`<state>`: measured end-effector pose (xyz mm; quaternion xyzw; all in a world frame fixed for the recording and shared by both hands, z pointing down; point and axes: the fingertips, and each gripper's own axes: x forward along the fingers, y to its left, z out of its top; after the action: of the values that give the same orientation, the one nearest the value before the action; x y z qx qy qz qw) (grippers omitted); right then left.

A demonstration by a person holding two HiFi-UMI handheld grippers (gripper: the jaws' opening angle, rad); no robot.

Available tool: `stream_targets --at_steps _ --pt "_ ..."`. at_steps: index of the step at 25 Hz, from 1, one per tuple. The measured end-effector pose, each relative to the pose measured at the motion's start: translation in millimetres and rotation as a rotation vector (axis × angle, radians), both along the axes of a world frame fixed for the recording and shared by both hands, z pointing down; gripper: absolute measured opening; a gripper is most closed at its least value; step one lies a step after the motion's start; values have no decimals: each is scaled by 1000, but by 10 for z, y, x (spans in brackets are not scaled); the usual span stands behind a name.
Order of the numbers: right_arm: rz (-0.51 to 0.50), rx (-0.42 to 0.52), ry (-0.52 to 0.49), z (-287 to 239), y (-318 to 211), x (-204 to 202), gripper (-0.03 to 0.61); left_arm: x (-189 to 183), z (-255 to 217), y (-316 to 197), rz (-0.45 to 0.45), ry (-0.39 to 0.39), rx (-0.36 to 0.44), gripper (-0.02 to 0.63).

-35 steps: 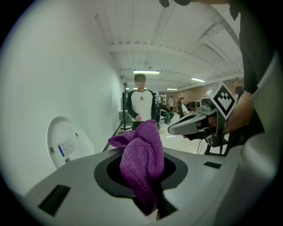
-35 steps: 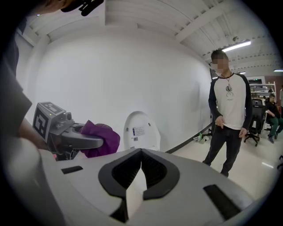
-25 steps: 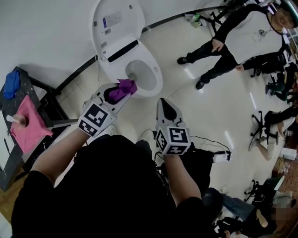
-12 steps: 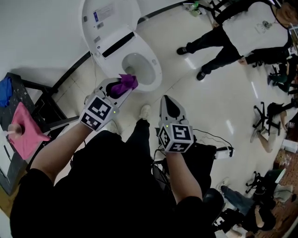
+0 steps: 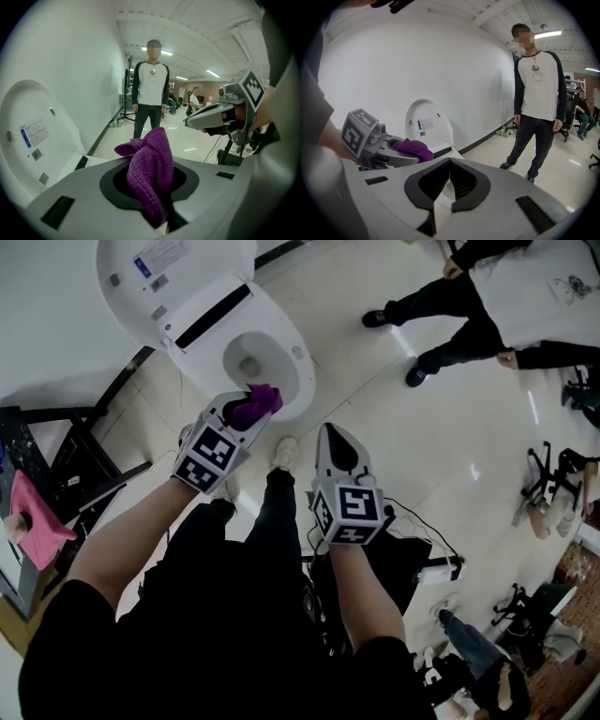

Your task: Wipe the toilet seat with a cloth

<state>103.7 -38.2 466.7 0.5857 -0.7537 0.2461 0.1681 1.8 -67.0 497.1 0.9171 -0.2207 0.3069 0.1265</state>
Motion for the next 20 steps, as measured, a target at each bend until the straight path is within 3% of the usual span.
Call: stream_targets --at_steps 10,20 --pt "-34 -106 -39 1056 -519 596 17 833 1398 -698 -34 -100 -125 95" --pt "-19 -198 -85 1920 -724 954 17 1158 2903 -872 -47 -262 -260 95"
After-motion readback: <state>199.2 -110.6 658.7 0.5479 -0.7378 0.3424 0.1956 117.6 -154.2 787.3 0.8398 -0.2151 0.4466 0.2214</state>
